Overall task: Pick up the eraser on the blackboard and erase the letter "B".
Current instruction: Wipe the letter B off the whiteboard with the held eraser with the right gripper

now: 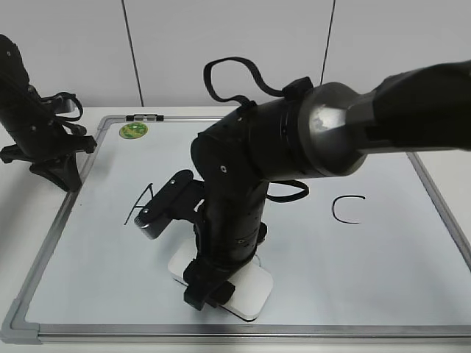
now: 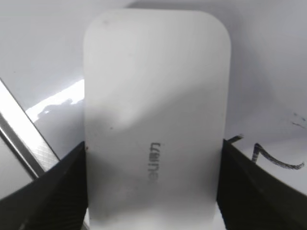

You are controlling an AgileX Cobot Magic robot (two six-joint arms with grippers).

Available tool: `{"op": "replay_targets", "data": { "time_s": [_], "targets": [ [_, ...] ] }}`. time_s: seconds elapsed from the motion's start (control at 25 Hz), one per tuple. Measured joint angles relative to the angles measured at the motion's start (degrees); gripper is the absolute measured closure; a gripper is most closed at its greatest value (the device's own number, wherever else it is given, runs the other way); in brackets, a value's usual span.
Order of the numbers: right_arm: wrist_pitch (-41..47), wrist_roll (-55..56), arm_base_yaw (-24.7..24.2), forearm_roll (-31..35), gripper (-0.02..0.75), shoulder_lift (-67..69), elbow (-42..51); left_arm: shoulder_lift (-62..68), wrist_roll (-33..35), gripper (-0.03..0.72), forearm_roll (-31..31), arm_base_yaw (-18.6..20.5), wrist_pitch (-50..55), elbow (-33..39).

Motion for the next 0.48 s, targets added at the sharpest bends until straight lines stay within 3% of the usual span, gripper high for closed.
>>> {"op": "replay_targets", "data": {
  "time_s": [0.24,0.48],
  "targets": [
    [1.16,4.25,-0.43,-3.46,0.198,0.43,-1.04,0.12,0.0,0.64,0.0,0.0,-0.12,0.0],
    [-0.17,6.18,-6.28,-3.31,0.198,0.71,-1.36,0.12,0.0,0.64,-0.47,0.0,-0.44,0.0]
  ]
}}
